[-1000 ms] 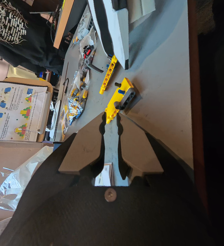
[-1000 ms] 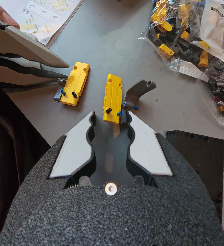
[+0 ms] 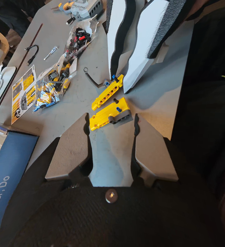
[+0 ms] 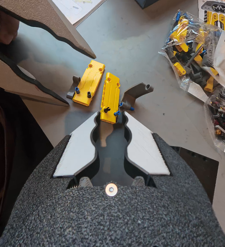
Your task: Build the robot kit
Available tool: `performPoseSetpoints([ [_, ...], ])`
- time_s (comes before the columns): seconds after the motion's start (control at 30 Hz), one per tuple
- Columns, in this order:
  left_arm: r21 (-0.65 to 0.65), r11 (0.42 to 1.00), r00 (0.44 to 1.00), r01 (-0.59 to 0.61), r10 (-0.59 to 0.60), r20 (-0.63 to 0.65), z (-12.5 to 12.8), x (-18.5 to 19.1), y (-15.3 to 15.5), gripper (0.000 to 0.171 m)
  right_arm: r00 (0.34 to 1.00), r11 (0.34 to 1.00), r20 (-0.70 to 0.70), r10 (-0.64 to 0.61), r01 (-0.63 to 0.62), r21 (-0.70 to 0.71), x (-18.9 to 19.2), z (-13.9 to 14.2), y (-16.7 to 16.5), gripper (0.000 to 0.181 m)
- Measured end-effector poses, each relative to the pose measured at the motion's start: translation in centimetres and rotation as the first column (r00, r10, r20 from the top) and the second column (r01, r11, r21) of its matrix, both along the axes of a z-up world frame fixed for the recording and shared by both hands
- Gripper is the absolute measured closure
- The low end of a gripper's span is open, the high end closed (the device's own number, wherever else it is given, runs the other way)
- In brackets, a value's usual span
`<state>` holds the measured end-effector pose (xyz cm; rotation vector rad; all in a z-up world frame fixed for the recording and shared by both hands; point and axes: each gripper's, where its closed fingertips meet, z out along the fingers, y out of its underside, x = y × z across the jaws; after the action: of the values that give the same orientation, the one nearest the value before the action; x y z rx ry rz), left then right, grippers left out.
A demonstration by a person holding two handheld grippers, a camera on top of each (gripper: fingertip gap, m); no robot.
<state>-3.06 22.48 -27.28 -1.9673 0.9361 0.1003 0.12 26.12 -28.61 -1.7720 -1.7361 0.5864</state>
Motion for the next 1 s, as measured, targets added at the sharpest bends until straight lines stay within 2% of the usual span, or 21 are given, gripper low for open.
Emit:
performPoseSetpoints([
  [0.43,-0.007,0.999,0.999,0.035,-0.035,-0.012,-0.21,0.41,-0.52,0.119,0.999,0.999,-0.046,-0.03,0.028,-0.045,-0.54,-0.1,-0.09,0.147],
  [0.83,-0.03,0.999,1.0,0.029,-0.029,0.013,-0.24,0.14,-0.59,0.116,0.998,0.999,-0.056,-0.026,0.024,-0.035,-0.66,-0.05,0.07,0.146],
  [1.0,-0.033,0.999,1.0,0.025,-0.025,0.018,-0.23,0.02,-0.59,0.116,0.995,1.0,-0.096,-0.018,0.016,-0.018,-0.09,0.87,0.19,0.143],
])
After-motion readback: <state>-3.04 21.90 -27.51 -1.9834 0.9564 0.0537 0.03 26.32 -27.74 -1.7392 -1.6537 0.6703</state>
